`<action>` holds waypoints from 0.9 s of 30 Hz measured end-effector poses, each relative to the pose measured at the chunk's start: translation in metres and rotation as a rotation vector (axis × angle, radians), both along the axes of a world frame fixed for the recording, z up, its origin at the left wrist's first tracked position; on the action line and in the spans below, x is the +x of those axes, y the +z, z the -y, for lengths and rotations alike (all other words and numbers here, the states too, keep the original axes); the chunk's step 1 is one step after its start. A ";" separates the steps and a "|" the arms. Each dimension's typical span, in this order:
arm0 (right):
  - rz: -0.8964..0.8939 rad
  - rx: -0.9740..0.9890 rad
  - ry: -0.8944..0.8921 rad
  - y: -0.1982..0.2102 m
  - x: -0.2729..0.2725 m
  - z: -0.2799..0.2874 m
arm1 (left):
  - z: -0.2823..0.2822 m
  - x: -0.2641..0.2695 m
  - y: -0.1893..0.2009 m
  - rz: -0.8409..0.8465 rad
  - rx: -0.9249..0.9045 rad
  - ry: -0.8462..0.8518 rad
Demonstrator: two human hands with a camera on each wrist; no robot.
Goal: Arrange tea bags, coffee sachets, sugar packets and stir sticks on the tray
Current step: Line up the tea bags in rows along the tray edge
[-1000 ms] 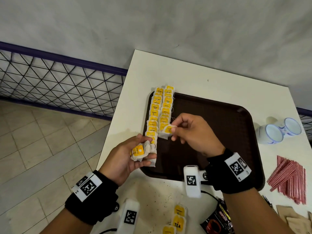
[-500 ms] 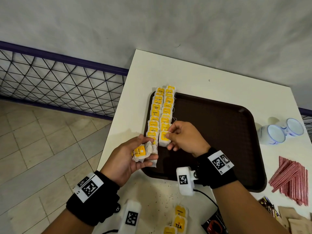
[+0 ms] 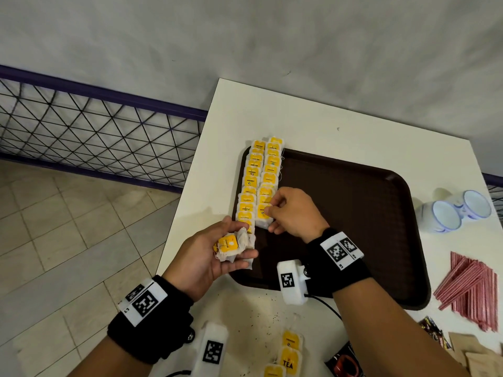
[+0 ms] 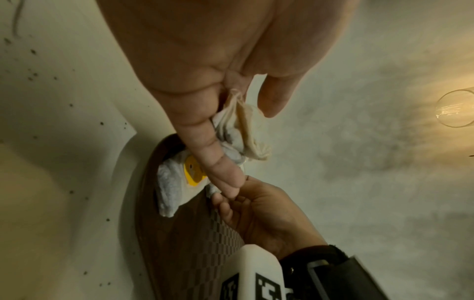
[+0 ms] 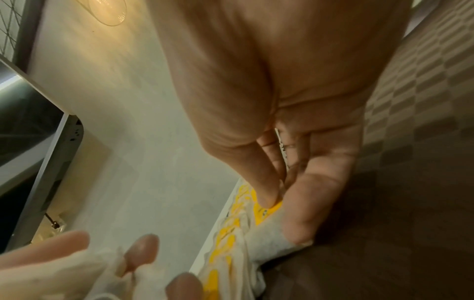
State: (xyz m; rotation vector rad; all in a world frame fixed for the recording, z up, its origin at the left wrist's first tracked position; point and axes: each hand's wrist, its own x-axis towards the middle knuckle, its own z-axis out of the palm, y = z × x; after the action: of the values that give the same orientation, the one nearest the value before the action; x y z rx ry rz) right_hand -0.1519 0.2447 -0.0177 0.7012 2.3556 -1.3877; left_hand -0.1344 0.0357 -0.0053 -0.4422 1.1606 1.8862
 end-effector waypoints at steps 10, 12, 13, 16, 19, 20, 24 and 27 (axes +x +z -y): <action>-0.350 0.030 0.505 0.046 0.028 0.025 | -0.003 -0.002 0.000 -0.031 -0.012 -0.035; -0.325 0.043 0.634 0.046 0.031 0.031 | -0.005 -0.002 0.000 -0.039 -0.008 -0.039; -0.307 0.071 0.666 0.044 0.031 0.032 | -0.006 -0.002 0.000 -0.036 -0.007 -0.036; -0.299 0.122 0.697 0.040 0.034 0.032 | -0.006 -0.004 -0.001 -0.017 0.001 -0.034; -0.344 0.109 0.684 0.036 0.037 0.032 | -0.004 -0.005 -0.001 -0.013 0.019 -0.053; -0.366 0.113 0.681 0.035 0.038 0.032 | -0.005 -0.005 -0.001 -0.012 0.027 -0.057; -0.441 0.144 0.628 0.032 0.040 0.031 | -0.006 -0.003 0.000 -0.003 0.032 -0.053; -0.459 0.147 0.563 0.032 0.039 0.026 | -0.005 -0.002 0.001 -0.017 0.031 -0.056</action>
State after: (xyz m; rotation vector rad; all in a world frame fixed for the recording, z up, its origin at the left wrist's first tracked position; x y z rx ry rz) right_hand -0.1129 0.2185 0.0143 -0.2852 2.7111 -1.2105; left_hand -0.1369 0.0405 -0.0039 -0.3729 1.1416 1.8601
